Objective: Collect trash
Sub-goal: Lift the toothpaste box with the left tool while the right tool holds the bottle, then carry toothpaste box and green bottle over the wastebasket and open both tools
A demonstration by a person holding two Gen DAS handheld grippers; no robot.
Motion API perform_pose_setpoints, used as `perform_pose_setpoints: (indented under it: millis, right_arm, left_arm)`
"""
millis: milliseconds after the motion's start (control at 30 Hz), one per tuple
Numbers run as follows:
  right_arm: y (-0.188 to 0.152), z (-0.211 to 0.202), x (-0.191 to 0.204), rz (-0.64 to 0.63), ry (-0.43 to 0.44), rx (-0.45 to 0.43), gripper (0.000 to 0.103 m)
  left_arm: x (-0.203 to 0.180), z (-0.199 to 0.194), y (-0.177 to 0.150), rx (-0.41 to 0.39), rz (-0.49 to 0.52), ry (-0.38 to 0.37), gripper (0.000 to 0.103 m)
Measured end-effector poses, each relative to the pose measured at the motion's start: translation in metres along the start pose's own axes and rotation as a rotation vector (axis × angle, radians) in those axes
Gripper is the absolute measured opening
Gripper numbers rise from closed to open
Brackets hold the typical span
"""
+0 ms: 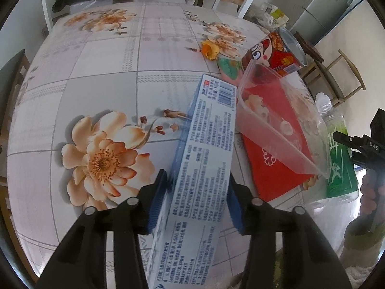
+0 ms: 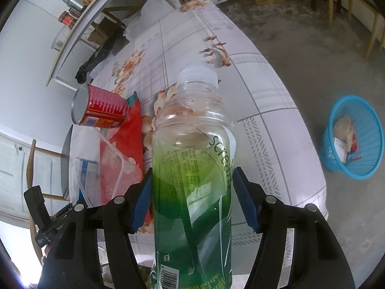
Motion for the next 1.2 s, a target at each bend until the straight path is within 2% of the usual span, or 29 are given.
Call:
perform_pose_setpoints:
  millis: [233, 667, 1000, 1200]
  right_arm:
    - [-0.002, -0.005, -0.003, -0.001, 0.006, -0.019, 0.06]
    - [-0.007, -0.019, -0.006, 0.009, 0.025, -0.041, 0.059]
    - [-0.009, -0.036, -0.006, 0.01, 0.037, -0.082, 0.059]
    - [-0.01, -0.058, -0.008, 0.017, 0.071, -0.133, 0.059]
  left_arm:
    - [0.006, -0.004, -0.002, -0.008, -0.032, -0.016, 0.038]
    - [0.015, -0.026, -0.01, -0.062, -0.061, -0.033, 0.036]
    - [0.019, -0.068, -0.016, -0.154, -0.068, -0.06, 0.036]
    - [-0.006, -0.106, -0.013, -0.241, 0.016, -0.094, 0.036]
Point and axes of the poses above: each gripper's, at about its wrist camera, not at the fingertips, and z roughly the way its jaws point, x to its left, y to its top, the point moved 1 cm from there along z, roughly the way its jaws point, and after that the axes turned 8 degrees about -z, right-handed, at the moved point
